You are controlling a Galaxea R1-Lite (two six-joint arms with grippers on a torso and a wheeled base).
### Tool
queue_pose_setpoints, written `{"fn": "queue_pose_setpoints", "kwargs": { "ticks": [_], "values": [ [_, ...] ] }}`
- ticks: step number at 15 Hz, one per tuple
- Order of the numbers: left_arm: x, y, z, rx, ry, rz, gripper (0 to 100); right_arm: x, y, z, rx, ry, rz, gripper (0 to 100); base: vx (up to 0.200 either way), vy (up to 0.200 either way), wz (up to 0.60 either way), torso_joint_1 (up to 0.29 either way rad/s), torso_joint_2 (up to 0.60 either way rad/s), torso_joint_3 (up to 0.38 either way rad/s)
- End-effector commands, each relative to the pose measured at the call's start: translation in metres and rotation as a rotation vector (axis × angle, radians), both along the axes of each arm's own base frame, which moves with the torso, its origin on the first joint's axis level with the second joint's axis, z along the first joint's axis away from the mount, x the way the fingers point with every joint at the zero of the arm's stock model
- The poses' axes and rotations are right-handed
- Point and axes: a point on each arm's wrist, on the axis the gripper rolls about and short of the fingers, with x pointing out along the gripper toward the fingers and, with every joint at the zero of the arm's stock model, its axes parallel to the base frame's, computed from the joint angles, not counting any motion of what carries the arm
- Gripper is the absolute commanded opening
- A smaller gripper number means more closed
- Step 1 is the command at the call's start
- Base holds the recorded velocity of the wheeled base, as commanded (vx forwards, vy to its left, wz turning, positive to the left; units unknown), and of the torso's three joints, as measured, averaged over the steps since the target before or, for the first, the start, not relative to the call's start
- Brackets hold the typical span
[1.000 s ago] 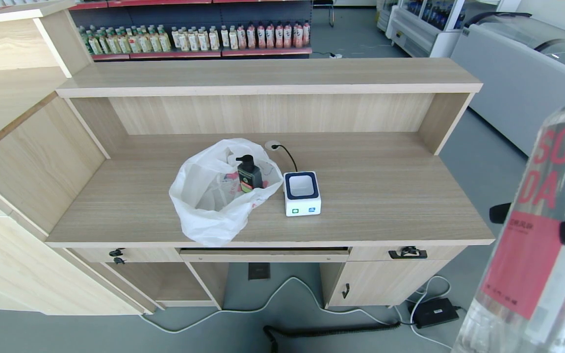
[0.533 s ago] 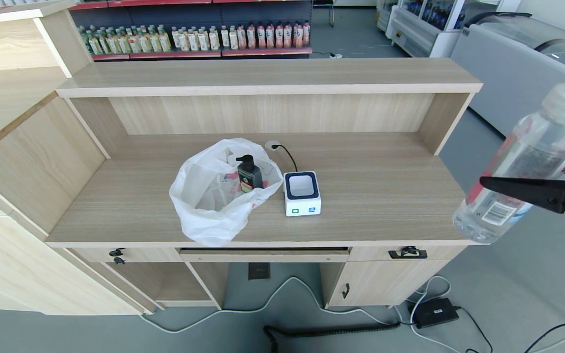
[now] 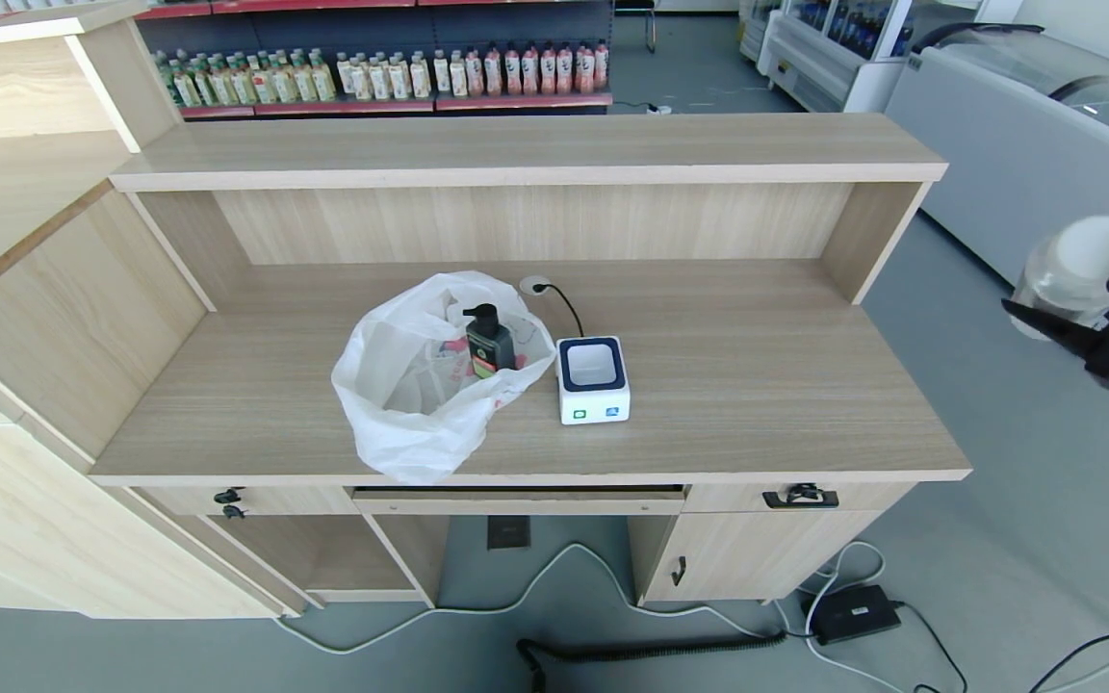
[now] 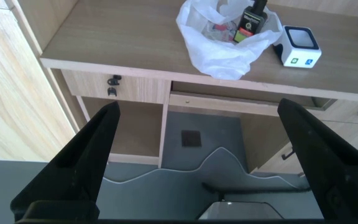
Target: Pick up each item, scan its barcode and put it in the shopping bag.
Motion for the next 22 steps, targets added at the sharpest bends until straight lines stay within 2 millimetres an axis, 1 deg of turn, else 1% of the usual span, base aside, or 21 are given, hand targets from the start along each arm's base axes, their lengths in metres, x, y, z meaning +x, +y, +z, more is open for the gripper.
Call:
{"fn": "queue_pose_setpoints", "kwargs": {
  "ticks": [1, 2, 3, 6, 7, 9, 10, 11, 14, 15, 19, 22],
  "values": [
    [0.0, 0.0, 0.0, 0.0, -0.001, 0.0, 100, 0.015, -0.003, -0.01, -0.055, 0.015, 0.049, 0, 0.0, 0.0, 0.0, 0.0, 0.0, 0.0],
    [0.0, 0.0, 0.0, 0.0, -0.001, 0.0, 100, 0.018, -0.003, -0.009, -0.089, -0.004, 0.065, 0, 0.0, 0.0, 0.0, 0.0, 0.0, 0.0],
    [0.0, 0.0, 0.0, 0.0, -0.001, 0.0, 100, 0.023, -0.004, -0.009, -0.135, -0.02, 0.072, 0, 0.0, 0.0, 0.6, -0.002, 0.0, 0.007],
    [0.0, 0.0, 0.0, 0.0, -0.001, 0.0, 100, 0.042, 0.006, -0.015, -0.211, -0.104, 0.127, 0, 0.0, 0.0, 0.6, 0.002, 0.0, 0.002],
    [0.0, 0.0, 0.0, 0.0, -0.001, 0.0, 100, 0.048, 0.012, -0.017, -0.222, -0.137, 0.159, 0, 0.0, 0.0, 0.6, 0.002, 0.01, 0.002],
    [0.0, 0.0, 0.0, 0.0, -0.001, 0.0, 100, 0.065, 0.033, -0.023, -0.242, -0.224, 0.245, 0, 0.0, 0.0, 0.6, 0.007, 0.01, 0.005],
    [0.0, 0.0, 0.0, 0.0, -0.001, 0.0, 100, 0.067, 0.037, -0.026, -0.246, -0.234, 0.261, 0, 0.0, 0.0, 0.6, 0.002, 0.0, 0.007],
    [0.0, 0.0, 0.0, 0.0, -0.001, 0.0, 100, 0.075, 0.044, -0.04, -0.268, -0.244, 0.298, 0, 0.0, 0.0, 0.0, 0.0, 0.0, 0.0],
    [0.0, 0.0, 0.0, 0.0, -0.001, 0.0, 100, 0.078, 0.053, -0.075, -0.278, -0.19, 0.34, 0, 0.0, 0.0, 0.0, 0.0, 0.0, 0.0],
    [0.0, 0.0, 0.0, 0.0, -0.001, 0.0, 100, 0.079, 0.053, -0.082, -0.282, -0.182, 0.342, 0, 0.0, 0.0, 0.0, 0.0, 0.0, 0.0],
    [0.0, 0.0, 0.0, 0.0, -0.001, 0.0, 100, 0.083, 0.055, -0.091, -0.319, -0.192, 0.35, 0, 0.0, 0.0, 0.0, 0.0, 0.0, 0.0],
    [0.0, 0.0, 0.0, 0.0, -0.001, 0.0, 100, 0.087, 0.057, -0.104, -0.316, -0.175, 0.373, 0, 0.0, 0.0, 0.0, 0.0, 0.0, 0.0]
  ]
}}
